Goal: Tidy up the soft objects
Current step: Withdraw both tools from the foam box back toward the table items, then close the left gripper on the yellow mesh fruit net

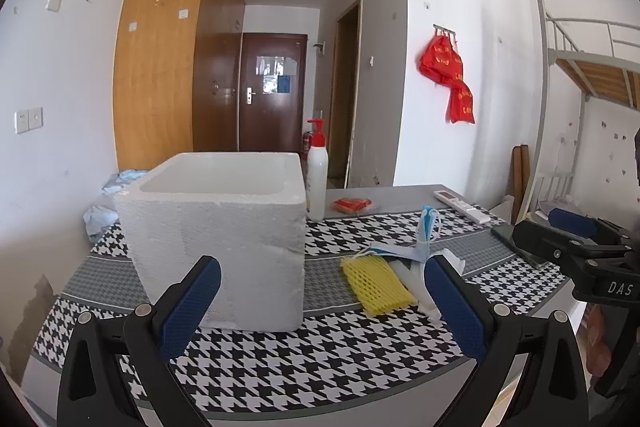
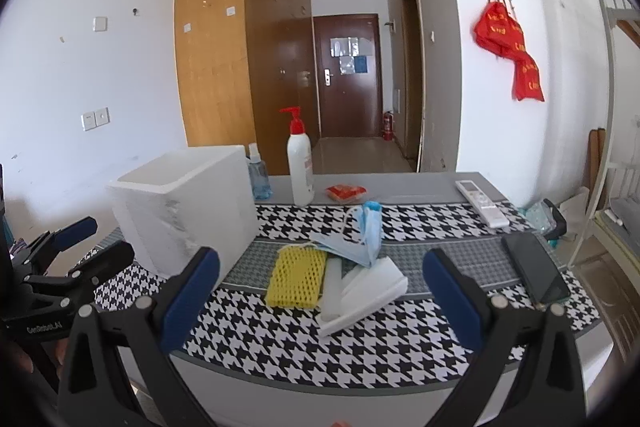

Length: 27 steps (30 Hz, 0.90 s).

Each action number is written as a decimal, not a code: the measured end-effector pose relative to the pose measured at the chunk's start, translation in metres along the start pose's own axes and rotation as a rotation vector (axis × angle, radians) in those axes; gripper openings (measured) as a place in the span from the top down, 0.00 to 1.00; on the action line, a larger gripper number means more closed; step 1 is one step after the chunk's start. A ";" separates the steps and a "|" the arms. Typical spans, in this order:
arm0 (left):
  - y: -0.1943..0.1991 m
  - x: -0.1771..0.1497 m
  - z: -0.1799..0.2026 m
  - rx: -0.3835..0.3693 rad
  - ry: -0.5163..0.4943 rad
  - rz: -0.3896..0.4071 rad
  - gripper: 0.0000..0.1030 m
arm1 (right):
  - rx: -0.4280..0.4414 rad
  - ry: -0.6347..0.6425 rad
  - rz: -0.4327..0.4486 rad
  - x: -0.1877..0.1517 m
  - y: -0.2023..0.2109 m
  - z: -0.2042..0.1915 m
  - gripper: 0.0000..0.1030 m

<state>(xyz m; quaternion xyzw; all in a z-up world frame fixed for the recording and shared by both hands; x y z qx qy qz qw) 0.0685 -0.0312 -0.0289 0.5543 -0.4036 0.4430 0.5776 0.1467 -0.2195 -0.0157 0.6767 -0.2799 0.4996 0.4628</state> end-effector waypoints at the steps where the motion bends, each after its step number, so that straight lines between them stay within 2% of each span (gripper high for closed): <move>1: -0.002 -0.002 0.001 -0.001 -0.004 -0.006 0.01 | -0.003 -0.003 -0.004 -0.002 -0.001 0.002 0.00; 27: -0.055 -0.020 0.033 -0.059 -0.040 -0.123 0.01 | -0.055 -0.031 -0.106 -0.027 -0.036 0.040 0.00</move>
Point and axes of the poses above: each gripper's, at about its wrist camera, not at the fingertips, and y roughly against the way its jaws point, z to its right, x to its top, the point moved 2 cm from there along -y, roughly the way its jaws point, and after that the axes turned 3 degrees about z, right-handed, at the moved point
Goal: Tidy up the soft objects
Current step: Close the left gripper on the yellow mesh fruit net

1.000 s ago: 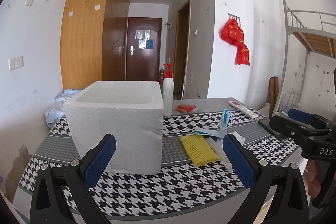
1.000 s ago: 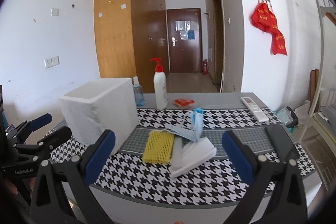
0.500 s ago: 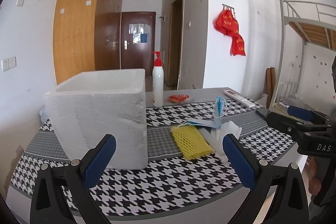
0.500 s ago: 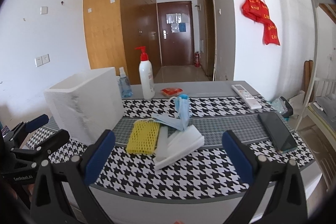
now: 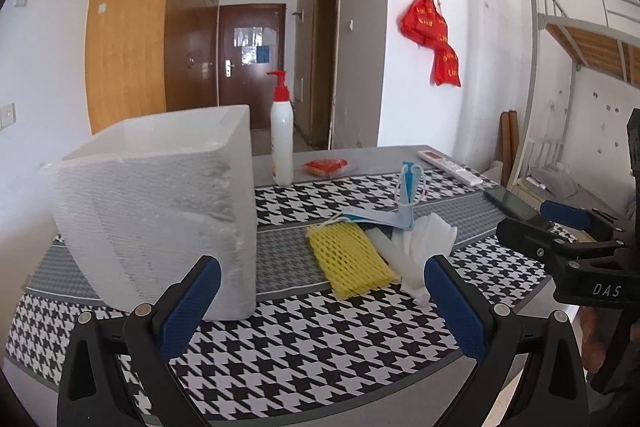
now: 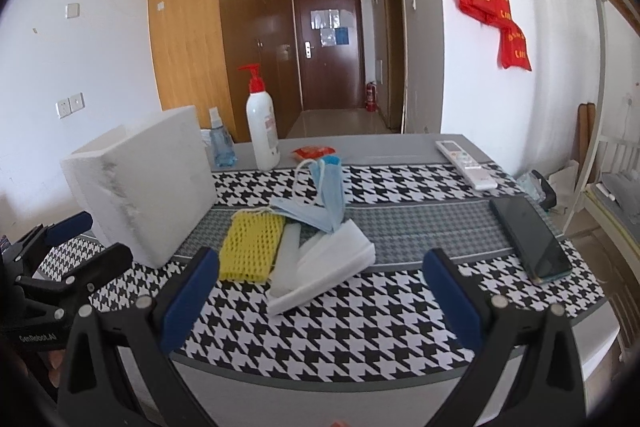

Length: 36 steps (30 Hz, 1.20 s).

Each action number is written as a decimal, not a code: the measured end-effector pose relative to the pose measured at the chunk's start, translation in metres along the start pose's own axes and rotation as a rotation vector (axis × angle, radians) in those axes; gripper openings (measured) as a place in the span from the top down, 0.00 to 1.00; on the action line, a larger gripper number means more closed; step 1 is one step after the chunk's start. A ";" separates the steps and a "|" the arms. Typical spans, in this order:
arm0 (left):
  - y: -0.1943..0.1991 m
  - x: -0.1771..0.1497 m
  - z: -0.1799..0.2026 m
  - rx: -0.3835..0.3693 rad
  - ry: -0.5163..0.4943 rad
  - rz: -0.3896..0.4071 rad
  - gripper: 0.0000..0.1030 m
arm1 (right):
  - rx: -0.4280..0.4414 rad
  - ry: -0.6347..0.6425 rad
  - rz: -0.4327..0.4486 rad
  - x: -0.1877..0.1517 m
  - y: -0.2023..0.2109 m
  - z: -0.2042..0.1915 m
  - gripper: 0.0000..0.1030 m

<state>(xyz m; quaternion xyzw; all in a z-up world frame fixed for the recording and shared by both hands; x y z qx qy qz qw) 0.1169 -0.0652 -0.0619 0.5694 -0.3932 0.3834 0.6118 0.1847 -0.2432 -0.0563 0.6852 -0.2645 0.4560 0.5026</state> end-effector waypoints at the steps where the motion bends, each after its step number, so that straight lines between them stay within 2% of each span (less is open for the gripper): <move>1: -0.002 -0.001 0.001 -0.002 -0.001 -0.004 0.01 | -0.001 -0.002 -0.004 -0.001 -0.001 0.001 0.00; 23: -0.056 -0.007 0.018 -0.041 -0.009 -0.117 0.01 | -0.012 -0.046 -0.067 -0.011 -0.031 0.031 0.00; 36: -0.097 -0.008 0.015 -0.035 0.024 -0.224 0.04 | 0.008 -0.046 -0.108 -0.014 -0.053 0.034 0.00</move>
Point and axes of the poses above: each gripper's, at about its wrist camera, not at the fingertips, and y roughly against the way its jaws point, z to its right, x to its top, the point moved 2 cm from there along -y, roughly the way its jaws point, and after that the axes turned 3 degrees about z, right-handed, at the moved point
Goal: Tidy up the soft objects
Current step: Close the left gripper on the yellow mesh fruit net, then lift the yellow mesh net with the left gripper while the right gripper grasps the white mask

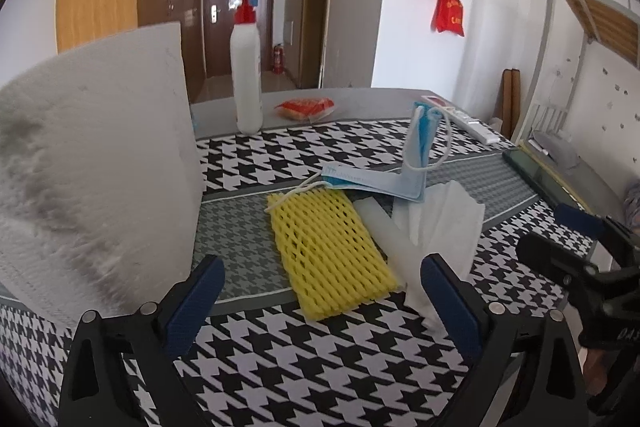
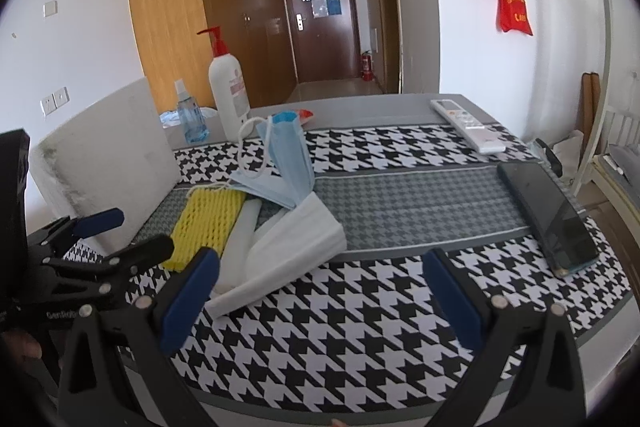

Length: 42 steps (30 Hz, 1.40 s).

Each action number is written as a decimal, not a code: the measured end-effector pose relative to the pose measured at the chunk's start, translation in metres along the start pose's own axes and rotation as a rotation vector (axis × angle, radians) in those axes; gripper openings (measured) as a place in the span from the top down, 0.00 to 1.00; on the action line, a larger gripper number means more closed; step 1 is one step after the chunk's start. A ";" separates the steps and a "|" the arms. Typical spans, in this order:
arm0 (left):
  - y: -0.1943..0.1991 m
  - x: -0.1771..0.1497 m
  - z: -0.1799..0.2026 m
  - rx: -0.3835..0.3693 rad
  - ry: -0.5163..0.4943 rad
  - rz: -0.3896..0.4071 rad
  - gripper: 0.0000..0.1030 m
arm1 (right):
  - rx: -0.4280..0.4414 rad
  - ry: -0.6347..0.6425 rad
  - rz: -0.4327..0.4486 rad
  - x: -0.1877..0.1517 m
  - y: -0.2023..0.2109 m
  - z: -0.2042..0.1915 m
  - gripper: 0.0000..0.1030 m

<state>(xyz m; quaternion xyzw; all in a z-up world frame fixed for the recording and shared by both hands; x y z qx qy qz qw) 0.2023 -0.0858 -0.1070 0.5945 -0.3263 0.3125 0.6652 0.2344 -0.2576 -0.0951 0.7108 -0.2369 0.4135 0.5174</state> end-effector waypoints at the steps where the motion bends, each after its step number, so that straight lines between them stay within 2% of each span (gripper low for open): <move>1: -0.003 0.001 0.000 -0.003 0.003 -0.011 0.05 | 0.002 -0.002 -0.002 0.000 -0.001 0.001 0.00; 8: -0.015 0.001 0.001 0.013 -0.008 -0.047 0.11 | 0.015 -0.005 -0.026 -0.001 -0.011 0.001 0.00; 12: -0.025 0.000 0.000 0.014 -0.004 -0.094 0.21 | 0.021 0.005 -0.040 -0.001 -0.016 -0.001 0.00; 17: -0.032 0.000 0.000 0.007 0.004 -0.136 0.28 | 0.029 0.006 -0.042 0.000 -0.017 -0.002 0.00; 21: -0.039 -0.001 0.001 -0.012 0.007 -0.170 0.40 | 0.032 0.008 -0.050 0.000 -0.019 -0.002 0.00; 26: -0.043 0.002 -0.002 -0.029 0.029 -0.182 0.45 | 0.036 0.009 -0.062 0.000 -0.024 -0.003 0.00; 33: -0.042 0.005 0.004 -0.072 0.019 -0.167 0.79 | 0.052 0.008 -0.100 0.003 -0.036 -0.007 0.00; 42: -0.028 0.006 -0.004 -0.087 0.024 -0.113 0.80 | 0.080 -0.008 -0.118 0.003 -0.046 -0.011 0.00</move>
Point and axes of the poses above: each gripper's, at about its wrist camera, not at the fingertips, and y roughly against the way its jaws point, z to its right, x to its top, the point moved 2 cm from there along -y, roughly the way its jaws point, and after that the axes turned 3 degrees about z, right-handed, at the moved point
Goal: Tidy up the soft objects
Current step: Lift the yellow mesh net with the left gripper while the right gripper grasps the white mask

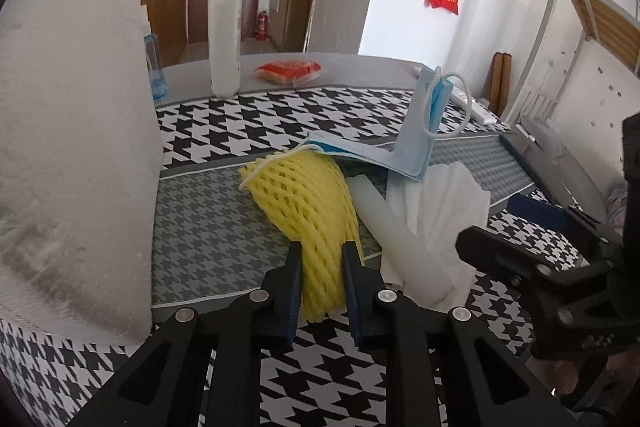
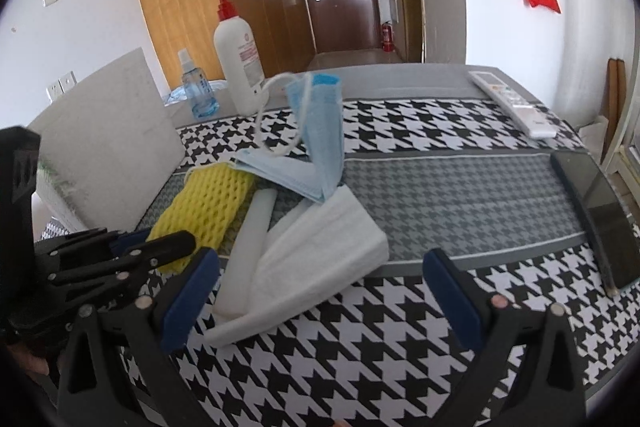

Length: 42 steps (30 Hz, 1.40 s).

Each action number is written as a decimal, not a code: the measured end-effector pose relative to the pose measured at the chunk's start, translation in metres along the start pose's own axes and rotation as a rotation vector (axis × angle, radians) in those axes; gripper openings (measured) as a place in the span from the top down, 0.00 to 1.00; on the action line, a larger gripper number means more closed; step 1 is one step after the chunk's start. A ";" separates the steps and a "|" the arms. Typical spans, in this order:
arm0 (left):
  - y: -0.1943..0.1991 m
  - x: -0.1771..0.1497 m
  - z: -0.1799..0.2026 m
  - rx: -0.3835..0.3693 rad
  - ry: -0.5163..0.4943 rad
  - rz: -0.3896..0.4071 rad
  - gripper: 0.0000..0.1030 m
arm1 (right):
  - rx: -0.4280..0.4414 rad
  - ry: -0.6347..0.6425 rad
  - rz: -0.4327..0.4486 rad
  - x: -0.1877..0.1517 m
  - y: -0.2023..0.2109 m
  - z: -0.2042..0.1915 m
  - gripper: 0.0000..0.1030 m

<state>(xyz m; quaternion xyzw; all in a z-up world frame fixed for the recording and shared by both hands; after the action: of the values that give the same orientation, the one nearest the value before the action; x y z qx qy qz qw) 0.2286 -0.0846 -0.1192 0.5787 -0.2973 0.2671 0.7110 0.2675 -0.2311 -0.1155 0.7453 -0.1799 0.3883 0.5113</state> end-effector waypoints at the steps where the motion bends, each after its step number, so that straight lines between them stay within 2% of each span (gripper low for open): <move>1: 0.002 0.000 0.000 -0.003 -0.004 0.006 0.80 | -0.001 -0.005 -0.003 0.000 -0.001 0.001 0.01; 3: 0.005 -0.001 0.002 -0.005 -0.011 0.015 0.80 | -0.004 -0.010 -0.012 -0.001 -0.003 0.001 0.02; 10: 0.013 -0.004 0.003 -0.013 -0.024 0.029 0.80 | 0.017 -0.035 -0.059 -0.005 -0.010 0.000 0.38; 14: 0.020 -0.006 0.005 -0.011 -0.034 0.042 0.80 | 0.019 -0.035 -0.075 -0.007 -0.012 -0.003 0.50; 16: 0.023 -0.008 0.005 -0.013 -0.037 0.048 0.80 | 0.022 -0.034 -0.090 -0.009 -0.014 -0.006 0.62; 17: 0.026 -0.008 0.006 -0.013 -0.038 0.052 0.80 | 0.028 -0.036 -0.094 -0.010 -0.015 -0.006 0.64; 19: 0.028 -0.009 0.006 -0.011 -0.043 0.059 0.80 | 0.027 -0.034 -0.098 -0.011 -0.018 -0.008 0.82; 21: 0.029 -0.008 0.006 -0.012 -0.044 0.065 0.80 | 0.040 -0.043 -0.102 -0.011 -0.019 -0.009 0.89; 31: 0.048 -0.011 0.005 -0.012 -0.054 0.108 0.80 | 0.014 0.000 -0.014 -0.002 0.006 -0.019 0.92; 42: 0.077 -0.020 0.003 -0.009 -0.066 0.164 0.80 | -0.003 0.012 0.041 0.001 0.038 -0.031 0.92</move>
<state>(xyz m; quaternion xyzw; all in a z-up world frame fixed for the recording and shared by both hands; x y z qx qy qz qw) 0.1585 -0.0741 -0.0825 0.5576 -0.3682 0.3041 0.6790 0.2305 -0.2186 -0.0859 0.7383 -0.1925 0.4030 0.5054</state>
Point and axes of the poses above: each gripper's, at about its wrist camera, not at the fingertips, and y roughly against the way its jaws point, z to its right, x to its top, the point moved 2 cm from there along -y, roughly the way its jaws point, and after that the axes turned 3 degrees about z, right-handed, at the moved point
